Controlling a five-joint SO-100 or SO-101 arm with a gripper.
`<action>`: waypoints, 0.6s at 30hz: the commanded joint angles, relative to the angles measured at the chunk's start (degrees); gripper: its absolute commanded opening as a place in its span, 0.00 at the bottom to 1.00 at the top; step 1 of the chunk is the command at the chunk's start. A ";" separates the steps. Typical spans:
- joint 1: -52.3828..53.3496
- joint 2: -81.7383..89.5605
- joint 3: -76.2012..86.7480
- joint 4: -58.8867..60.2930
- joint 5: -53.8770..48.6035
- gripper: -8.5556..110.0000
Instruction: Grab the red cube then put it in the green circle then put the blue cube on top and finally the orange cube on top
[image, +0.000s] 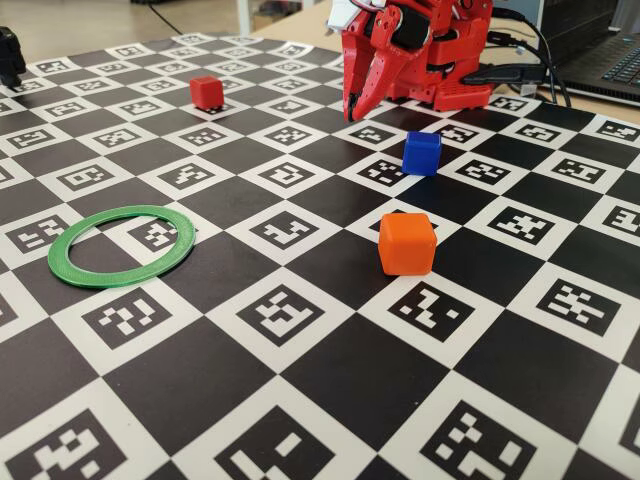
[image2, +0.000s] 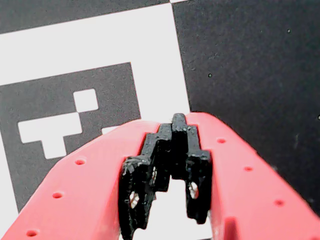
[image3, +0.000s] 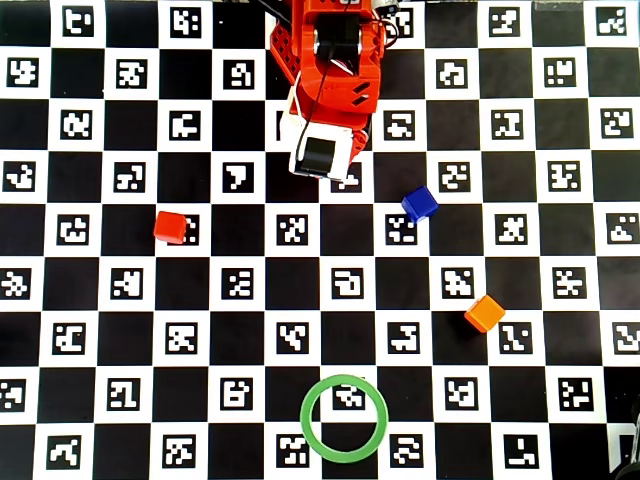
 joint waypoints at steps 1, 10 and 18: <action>-0.70 2.81 3.34 2.20 -0.09 0.03; -0.09 2.81 3.34 2.20 -0.09 0.03; -0.88 1.23 0.62 -0.62 6.50 0.03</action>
